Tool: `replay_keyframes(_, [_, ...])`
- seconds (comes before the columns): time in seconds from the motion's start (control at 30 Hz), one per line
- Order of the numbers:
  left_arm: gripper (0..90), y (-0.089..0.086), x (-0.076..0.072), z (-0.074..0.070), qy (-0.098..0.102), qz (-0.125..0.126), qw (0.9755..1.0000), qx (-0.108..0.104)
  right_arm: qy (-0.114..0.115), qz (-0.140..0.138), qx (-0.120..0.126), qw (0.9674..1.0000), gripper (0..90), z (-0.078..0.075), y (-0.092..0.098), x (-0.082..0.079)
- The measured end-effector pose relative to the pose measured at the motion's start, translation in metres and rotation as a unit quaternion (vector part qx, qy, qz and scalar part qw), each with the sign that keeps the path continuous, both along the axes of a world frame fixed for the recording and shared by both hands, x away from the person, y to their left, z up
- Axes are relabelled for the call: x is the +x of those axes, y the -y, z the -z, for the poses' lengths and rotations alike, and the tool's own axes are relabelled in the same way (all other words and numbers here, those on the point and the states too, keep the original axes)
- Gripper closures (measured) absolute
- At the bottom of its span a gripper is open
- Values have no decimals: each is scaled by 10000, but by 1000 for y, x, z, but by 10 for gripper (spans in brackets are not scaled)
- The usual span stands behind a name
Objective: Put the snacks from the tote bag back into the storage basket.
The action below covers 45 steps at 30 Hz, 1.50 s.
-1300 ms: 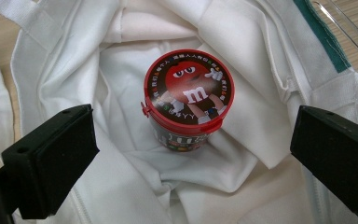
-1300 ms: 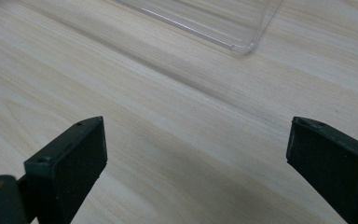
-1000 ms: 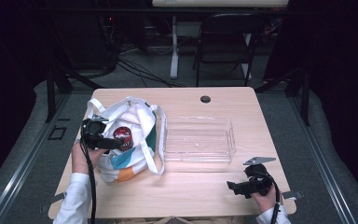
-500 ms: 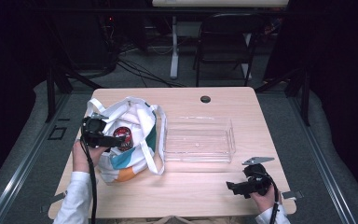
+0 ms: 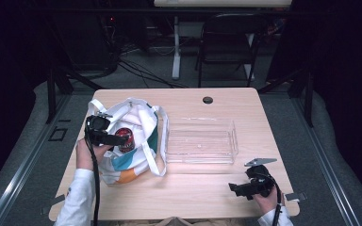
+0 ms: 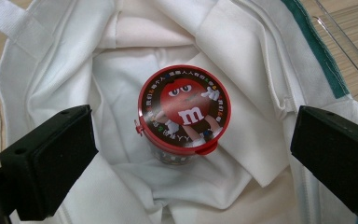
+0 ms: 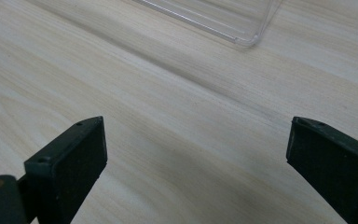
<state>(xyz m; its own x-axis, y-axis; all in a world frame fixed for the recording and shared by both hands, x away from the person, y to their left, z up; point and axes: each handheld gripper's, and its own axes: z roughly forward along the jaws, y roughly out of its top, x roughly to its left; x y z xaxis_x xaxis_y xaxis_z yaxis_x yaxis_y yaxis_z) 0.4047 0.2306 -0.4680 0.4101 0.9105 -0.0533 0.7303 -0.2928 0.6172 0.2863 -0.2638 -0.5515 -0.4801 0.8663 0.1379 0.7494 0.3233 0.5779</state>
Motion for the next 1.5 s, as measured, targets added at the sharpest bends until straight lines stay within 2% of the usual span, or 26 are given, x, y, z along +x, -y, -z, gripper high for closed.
replay_keyframes(0.3, [2, 9, 13, 6, -12, -17, 9999, 161, -5, 0, -22, 10000, 49, 0, -1, 0])
replay_keyframes(0.5, [4, 13, 22, 13, -236, 17, 9990, 374, -31, 2, -52, 10000, 48, 0, -2, -1])
replay_keyframes(0.67, [13, 15, 32, 17, -408, -9, 9984, 394, -18, 59, -38, 10000, 49, 0, 1, 0])
replay_keyframes(0.87, [23, 23, 39, 24, -513, 63, 9971, 552, -5, 8, -58, 10000, 49, 0, -1, -1])
replay_keyframes(1.1, [25, 22, 40, 29, -609, 82, 9960, 643, 7, 42, -18, 10000, 49, 0, 0, -3])
replay_keyframes(1.2, [120, 23, 39, 29, -601, 123, 9961, 637, 8, 23, -20, 10000, 49, -1, 1, -3])
replay_keyframes(1.27, [152, 23, 39, 30, -604, 137, 9960, 643, 21, 37, -13, 10000, 50, 0, 0, -3])
replay_keyframes(1.5, [215, 22, 40, 32, -668, 157, 9953, 690, 9, 20, -2, 10000, 50, 0, 0, -3])
